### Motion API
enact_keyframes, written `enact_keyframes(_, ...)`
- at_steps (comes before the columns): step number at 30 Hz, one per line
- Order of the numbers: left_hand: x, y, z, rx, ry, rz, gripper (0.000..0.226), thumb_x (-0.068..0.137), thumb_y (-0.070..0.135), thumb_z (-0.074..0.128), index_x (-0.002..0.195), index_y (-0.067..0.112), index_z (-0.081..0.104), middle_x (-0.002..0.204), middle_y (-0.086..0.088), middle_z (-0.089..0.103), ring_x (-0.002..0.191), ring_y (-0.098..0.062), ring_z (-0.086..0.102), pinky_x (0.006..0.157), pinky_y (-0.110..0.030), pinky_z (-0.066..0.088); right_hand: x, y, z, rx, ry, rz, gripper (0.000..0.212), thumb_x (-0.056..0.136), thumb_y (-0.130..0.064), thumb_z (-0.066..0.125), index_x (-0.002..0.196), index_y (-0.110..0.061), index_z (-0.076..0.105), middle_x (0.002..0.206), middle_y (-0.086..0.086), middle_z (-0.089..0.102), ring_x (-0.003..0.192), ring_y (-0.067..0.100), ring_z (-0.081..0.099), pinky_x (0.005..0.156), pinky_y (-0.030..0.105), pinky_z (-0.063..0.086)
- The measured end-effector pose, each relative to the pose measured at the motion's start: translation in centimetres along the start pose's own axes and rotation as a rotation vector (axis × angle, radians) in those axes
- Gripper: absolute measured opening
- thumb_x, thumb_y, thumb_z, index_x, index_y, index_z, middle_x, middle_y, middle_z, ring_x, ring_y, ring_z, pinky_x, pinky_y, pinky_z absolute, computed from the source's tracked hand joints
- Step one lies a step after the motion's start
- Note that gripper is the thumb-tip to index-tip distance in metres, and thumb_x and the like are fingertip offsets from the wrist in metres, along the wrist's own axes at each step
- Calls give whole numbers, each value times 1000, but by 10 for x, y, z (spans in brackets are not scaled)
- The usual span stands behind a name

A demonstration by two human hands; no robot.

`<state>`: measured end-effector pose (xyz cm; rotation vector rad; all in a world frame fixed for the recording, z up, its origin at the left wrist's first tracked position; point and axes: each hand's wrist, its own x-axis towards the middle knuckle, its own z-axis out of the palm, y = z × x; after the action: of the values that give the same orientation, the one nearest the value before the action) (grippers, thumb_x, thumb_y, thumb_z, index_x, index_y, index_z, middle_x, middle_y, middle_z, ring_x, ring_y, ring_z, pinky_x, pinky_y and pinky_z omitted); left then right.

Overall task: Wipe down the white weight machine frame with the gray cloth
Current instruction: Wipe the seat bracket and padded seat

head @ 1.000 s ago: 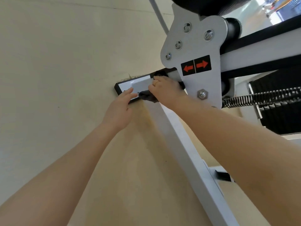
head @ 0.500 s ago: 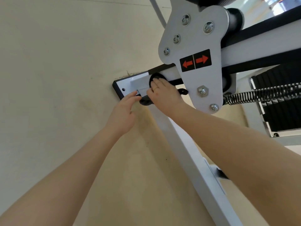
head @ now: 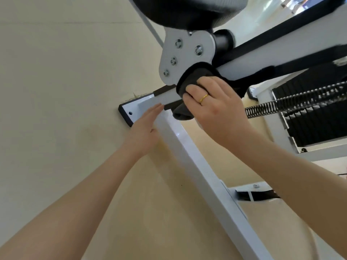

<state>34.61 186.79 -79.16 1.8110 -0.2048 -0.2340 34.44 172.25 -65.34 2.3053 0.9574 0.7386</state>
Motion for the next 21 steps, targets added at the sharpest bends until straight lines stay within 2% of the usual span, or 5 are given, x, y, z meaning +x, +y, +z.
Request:
enact_keyframes(6,3,43,19,-89,-92,112,82,72,-18,29,144,22,25,146,15,30,131,9,25,102,-1,15,-31,4,-8,-109,-392,-96,39,89,-17,38,114,-17,67,123,0,62,120,16,54,104,31,39)
enact_keyframes(11,-9,53,27,-113,-127,110,83,76,-16,31,146,27,18,140,24,22,102,40,18,86,12,13,-36,39,-37,-204,-261,8,36,89,-5,37,104,-9,70,115,8,66,111,26,60,101,42,40)
enact_keyframes(14,-12,59,29,-84,-134,114,83,77,-16,31,146,29,17,149,19,16,121,23,21,103,-3,19,-38,52,-49,-296,-194,78,35,90,-2,37,105,-6,69,114,11,66,110,30,60,102,45,38)
enact_keyframes(18,-11,67,36,16,-193,117,84,75,-18,29,146,25,15,154,13,4,126,16,5,90,11,5,-38,33,-40,-308,-429,71,48,95,-8,18,133,-3,48,141,13,45,133,29,37,112,39,23)
enact_keyframes(21,-12,72,35,12,-193,88,83,76,-18,30,147,22,15,155,12,4,133,9,5,98,2,9,-32,32,-35,-357,-462,42,49,97,-14,16,138,-10,43,144,6,42,136,22,33,113,35,23)
